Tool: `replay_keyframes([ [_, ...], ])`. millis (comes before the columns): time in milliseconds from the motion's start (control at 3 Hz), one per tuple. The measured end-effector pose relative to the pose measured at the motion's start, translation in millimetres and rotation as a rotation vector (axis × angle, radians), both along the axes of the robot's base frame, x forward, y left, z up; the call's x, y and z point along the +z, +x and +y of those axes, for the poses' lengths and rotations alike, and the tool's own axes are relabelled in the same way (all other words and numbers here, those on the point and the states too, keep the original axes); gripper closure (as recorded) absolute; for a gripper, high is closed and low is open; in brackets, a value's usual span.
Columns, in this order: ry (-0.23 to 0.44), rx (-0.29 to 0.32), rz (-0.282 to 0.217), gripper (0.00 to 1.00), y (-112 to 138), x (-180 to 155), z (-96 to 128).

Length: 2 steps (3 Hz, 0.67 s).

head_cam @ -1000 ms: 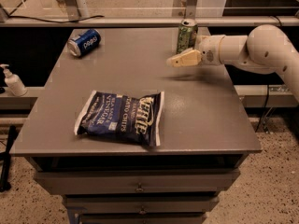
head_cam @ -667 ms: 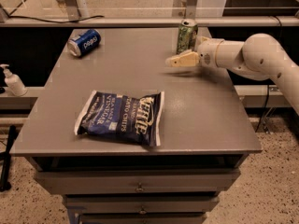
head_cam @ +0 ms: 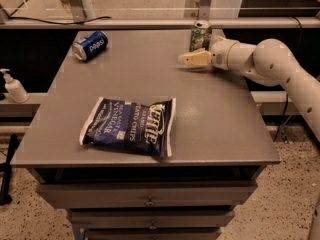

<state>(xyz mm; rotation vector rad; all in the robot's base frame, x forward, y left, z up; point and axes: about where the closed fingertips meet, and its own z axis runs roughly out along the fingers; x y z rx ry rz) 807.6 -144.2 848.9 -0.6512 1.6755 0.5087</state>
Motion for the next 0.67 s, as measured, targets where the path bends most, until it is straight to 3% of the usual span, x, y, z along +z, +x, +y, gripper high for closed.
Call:
replay_keyframes([
  [333,0.072,0.017,0.082,0.17,0.4,2.4,11.0],
  [667,0.154,0.069,0.147,0.41,-13.6,13.5,26.4],
])
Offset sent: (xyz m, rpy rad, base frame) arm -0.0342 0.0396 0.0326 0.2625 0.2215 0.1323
